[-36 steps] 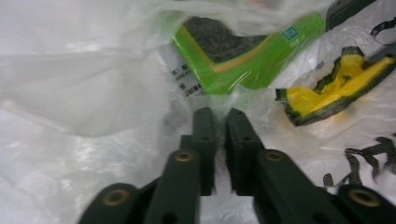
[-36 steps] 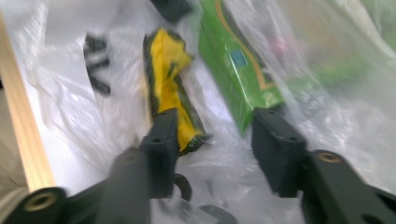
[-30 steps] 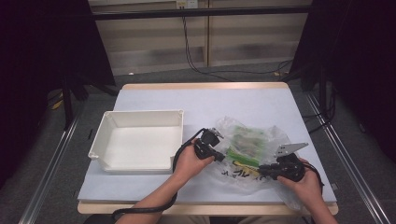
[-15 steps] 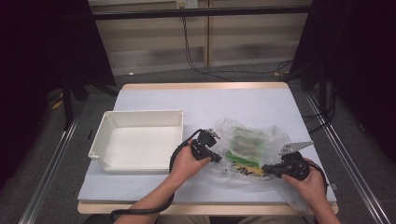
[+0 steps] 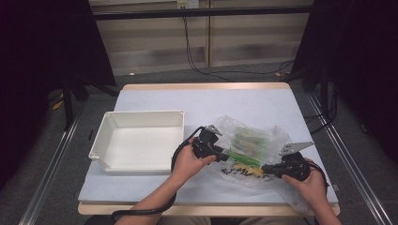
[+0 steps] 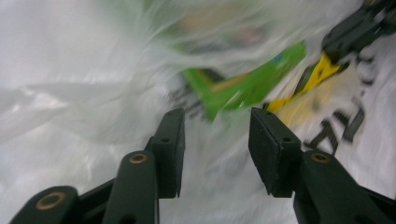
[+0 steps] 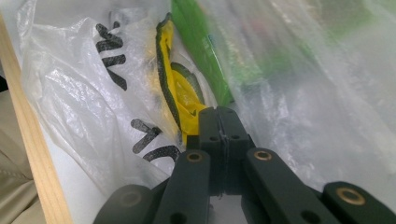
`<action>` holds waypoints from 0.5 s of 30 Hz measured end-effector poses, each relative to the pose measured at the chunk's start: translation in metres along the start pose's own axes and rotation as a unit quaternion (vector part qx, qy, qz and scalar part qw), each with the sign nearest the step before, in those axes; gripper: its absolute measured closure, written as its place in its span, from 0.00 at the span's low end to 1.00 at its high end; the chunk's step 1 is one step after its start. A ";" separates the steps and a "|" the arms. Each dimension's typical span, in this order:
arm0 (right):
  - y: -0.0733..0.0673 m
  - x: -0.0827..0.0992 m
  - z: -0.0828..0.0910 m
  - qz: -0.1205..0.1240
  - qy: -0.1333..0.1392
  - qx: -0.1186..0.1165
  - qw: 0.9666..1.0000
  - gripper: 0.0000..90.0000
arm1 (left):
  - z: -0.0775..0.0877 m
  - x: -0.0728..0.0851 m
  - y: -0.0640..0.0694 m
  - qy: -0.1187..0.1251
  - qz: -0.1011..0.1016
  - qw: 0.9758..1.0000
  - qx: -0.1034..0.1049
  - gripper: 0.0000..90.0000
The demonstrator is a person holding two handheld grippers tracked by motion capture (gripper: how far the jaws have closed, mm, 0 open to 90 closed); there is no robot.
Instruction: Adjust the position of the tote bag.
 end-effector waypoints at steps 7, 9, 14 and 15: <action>-0.002 -0.001 -0.003 0.006 -0.002 -0.008 1.000 1.00 | -0.008 0.001 0.005 -0.021 -0.012 1.000 0.017 0.79; -0.003 -0.001 -0.003 0.004 0.000 -0.012 1.000 1.00 | -0.006 0.006 0.004 -0.045 -0.026 0.999 0.014 0.94; 0.000 0.005 -0.002 -0.010 -0.009 -0.007 1.000 1.00 | -0.001 0.015 0.006 -0.065 -0.025 0.997 0.014 1.00; 0.001 0.005 -0.002 -0.010 -0.008 -0.007 1.000 1.00 | -0.001 0.018 0.006 -0.073 -0.026 0.997 0.009 1.00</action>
Point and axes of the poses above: each handheld gripper's, and its own axes: z roughly backward along the jaws, x roughly out of its underside, y roughly to its right, the point moved 8 cm from there along -z, roughly forward along the jaws, and after that the axes turned 8 degrees about -x, right-handed, at the moved point
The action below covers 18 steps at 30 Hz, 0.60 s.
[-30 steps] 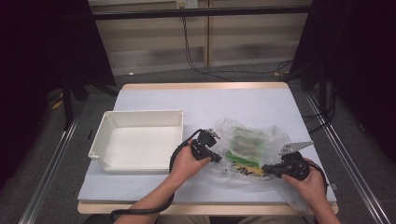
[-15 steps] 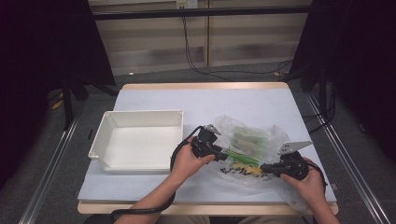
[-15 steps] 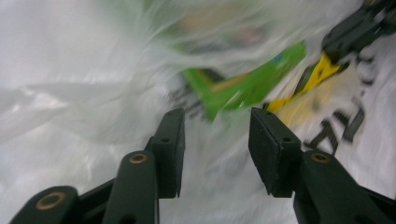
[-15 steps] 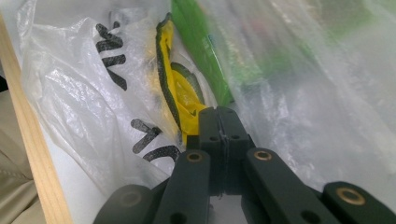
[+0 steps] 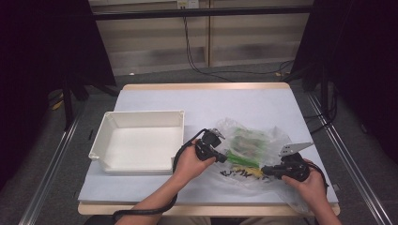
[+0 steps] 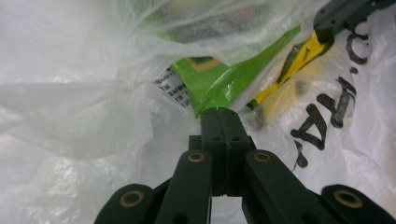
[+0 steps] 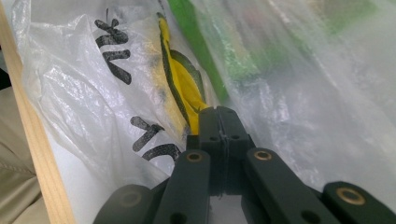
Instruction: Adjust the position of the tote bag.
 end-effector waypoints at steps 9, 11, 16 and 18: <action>0.002 0.005 0.001 -0.010 -0.002 0.002 1.000 1.00 | -0.003 0.010 -0.003 -0.004 0.008 1.000 0.003 1.00; 0.002 0.005 0.001 -0.012 -0.002 0.003 1.000 1.00 | -0.004 0.010 -0.003 -0.002 0.009 1.000 0.004 1.00; 0.001 0.004 0.002 -0.015 0.006 0.004 1.000 0.97 | -0.002 0.009 -0.003 0.002 0.012 1.000 0.009 1.00; 0.000 0.000 0.003 -0.014 0.014 0.003 1.000 0.93 | 0.001 0.005 -0.004 0.007 0.015 1.000 0.009 0.99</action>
Point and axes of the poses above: each handheld gripper's, and its own axes: z roughly backward along the jaws, x roughly out of its underside, y roughly to its right, the point moved 8 cm from there along -z, roughly forward along the jaws, and after that the axes turned 8 degrees about -x, right-handed, at the moved point
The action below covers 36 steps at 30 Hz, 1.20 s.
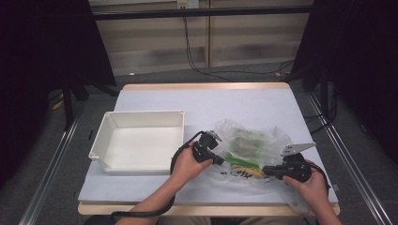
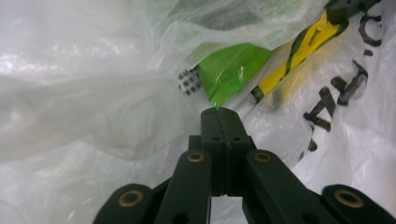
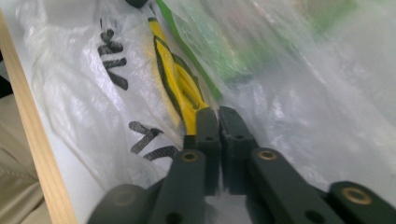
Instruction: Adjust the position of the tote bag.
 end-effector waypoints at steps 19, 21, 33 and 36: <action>-0.014 -0.019 -0.006 0.030 0.020 -0.012 0.999 0.76 | 0.007 -0.024 0.008 0.053 0.017 0.998 0.014 0.86; -0.014 -0.019 -0.005 0.030 0.021 -0.012 0.999 0.76 | 0.009 -0.026 0.008 0.056 0.013 0.998 0.013 0.83; -0.016 -0.038 0.007 0.040 0.035 0.001 0.999 0.69 | 0.020 -0.044 0.010 0.085 0.002 0.996 0.002 0.68; -0.015 -0.044 0.010 0.046 0.040 0.005 0.998 0.71 | 0.020 -0.050 0.009 0.096 0.005 0.995 0.002 0.66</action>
Point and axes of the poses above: each handheld gripper's, and its own axes: z roughly backward along the jaws, x roughly out of its underside, y roughly to its right, the point moved 8 cm from there along -z, roughly forward along the jaws, and after that the axes turned 8 degrees about -x, right-handed, at the moved point
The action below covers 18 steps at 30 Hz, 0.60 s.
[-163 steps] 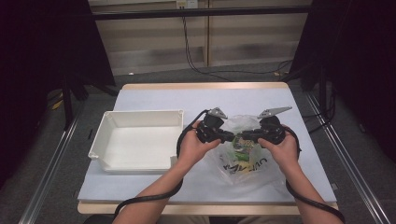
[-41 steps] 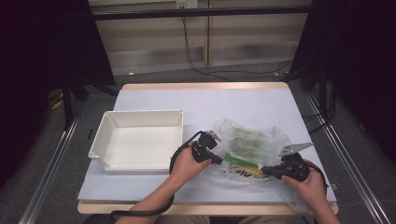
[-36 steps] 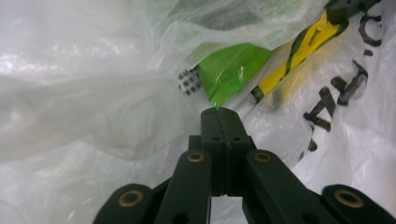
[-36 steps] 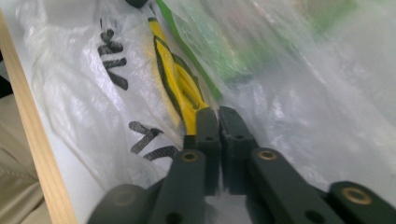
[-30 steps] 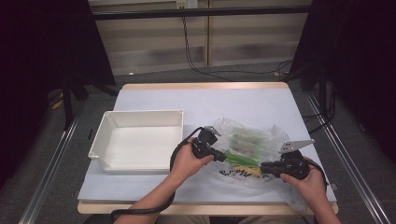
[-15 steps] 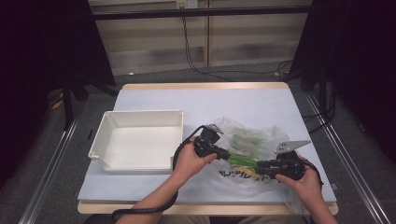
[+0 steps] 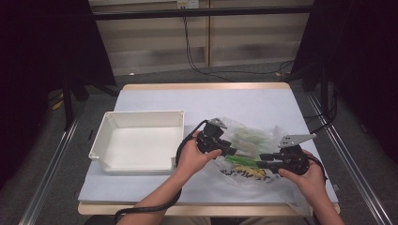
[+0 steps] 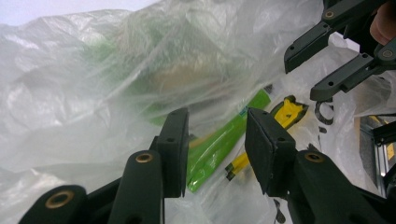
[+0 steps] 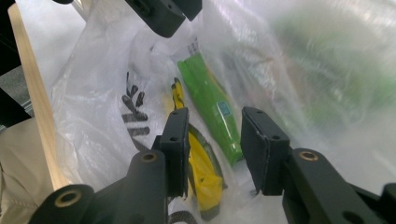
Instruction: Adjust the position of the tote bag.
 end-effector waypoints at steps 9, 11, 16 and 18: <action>0.022 -0.007 0.001 -0.011 -0.009 0.033 0.999 0.79 | -0.007 -0.010 -0.007 0.003 -0.013 1.000 -0.022 0.66; 0.028 -0.007 0.001 -0.018 -0.006 0.044 0.999 0.81 | -0.010 -0.010 -0.010 0.003 -0.008 0.999 -0.032 0.67; 0.046 -0.006 -0.001 -0.027 -0.014 0.065 0.997 0.88 | -0.017 -0.007 -0.017 -0.003 -0.004 0.999 -0.036 0.68; 0.052 -0.006 -0.003 -0.029 -0.014 0.072 0.997 0.94 | -0.019 -0.007 -0.019 -0.003 -0.001 0.999 -0.038 0.69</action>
Point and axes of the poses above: each handheld gripper's, and its own axes: z roughly backward along the jaws, x roughly out of its underside, y roughly to its right, the point moved 8 cm from there along -z, roughly forward along the jaws, and after that the axes turned 8 degrees about -x, right-handed, at the moved point
